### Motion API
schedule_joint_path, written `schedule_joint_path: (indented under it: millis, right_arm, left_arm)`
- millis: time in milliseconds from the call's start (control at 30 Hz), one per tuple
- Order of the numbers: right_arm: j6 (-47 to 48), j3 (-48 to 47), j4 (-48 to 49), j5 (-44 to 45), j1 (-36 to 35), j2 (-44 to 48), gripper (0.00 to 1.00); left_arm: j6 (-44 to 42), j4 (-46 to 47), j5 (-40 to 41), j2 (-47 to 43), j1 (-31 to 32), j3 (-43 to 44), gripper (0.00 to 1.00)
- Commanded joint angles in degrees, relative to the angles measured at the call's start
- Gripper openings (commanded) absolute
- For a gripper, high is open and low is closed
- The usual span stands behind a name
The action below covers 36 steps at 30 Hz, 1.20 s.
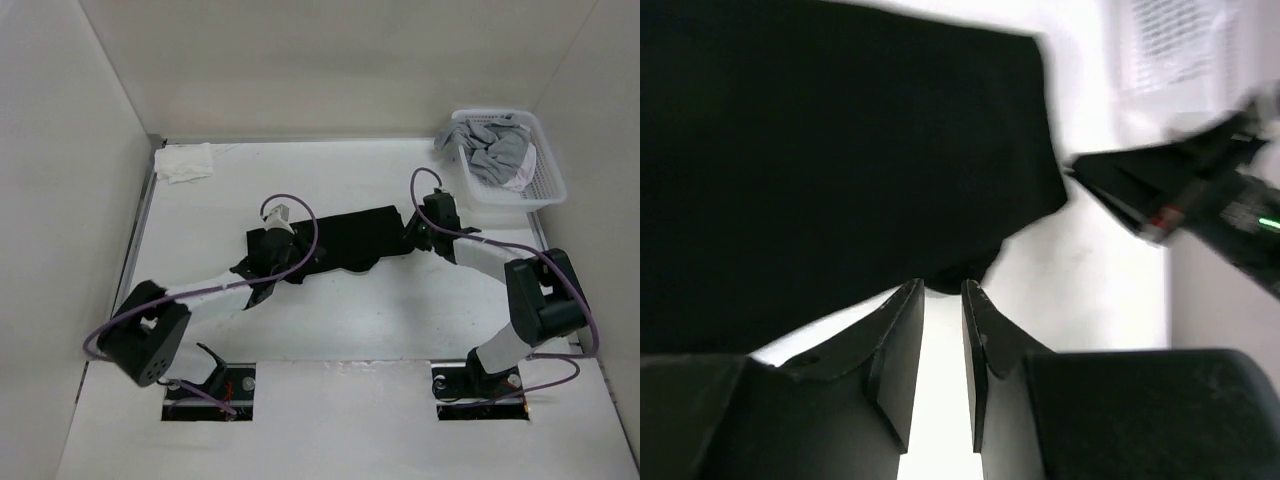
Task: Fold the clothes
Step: Fold the tank top
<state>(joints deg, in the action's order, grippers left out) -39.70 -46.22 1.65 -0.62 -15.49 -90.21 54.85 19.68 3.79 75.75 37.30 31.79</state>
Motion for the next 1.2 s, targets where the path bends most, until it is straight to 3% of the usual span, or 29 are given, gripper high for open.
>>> schedule_joint_path:
  millis: [0,267,500,600,667,733,833,967,1167]
  right_arm:
    - [1.64,-1.33,-4.11,2.90,-3.09,-0.14,0.29]
    - [1.65,0.86,-7.88,4.93,-9.60,-0.93,0.21]
    - [1.30,3.76,-12.90,5.11,-17.15,3.02,0.19]
    - [0.59,6.22,-12.90,3.62,-20.15,7.14,0.20]
    - [-0.28,7.89,-12.03,3.17,-20.59,12.49,0.27]
    - [-0.99,9.91,-9.40,2.82,-19.72,17.07,0.40]
    - [-2.48,14.04,-0.80,-1.03,-12.35,19.03,0.50]
    - [-5.20,16.24,10.81,-9.29,-4.78,9.65,0.53]
    - [-10.21,16.24,18.11,-10.27,-6.61,0.49,0.52]
  left_arm:
    - [3.50,7.81,3.07,6.15,-1.65,-1.46,0.20]
    - [3.16,9.50,0.43,6.35,-9.65,-11.74,0.20]
    - [0.18,8.10,-4.66,-1.29,-20.01,-19.22,0.20]
    - [-1.76,5.46,-6.95,-4.89,-24.85,-19.92,0.22]
    - [-2.81,4.58,-8.71,-7.62,-27.05,-19.84,0.23]
    - [-3.52,4.22,-9.50,-10.08,-27.15,-18.79,0.23]
    - [-4.14,4.14,-9.24,-10.97,-22.95,-15.63,0.23]
    - [-4.49,5.28,-7.31,-7.82,-16.35,-12.02,0.24]
    - [-3.96,8.53,-8.01,-4.03,-14.58,-11.14,0.24]
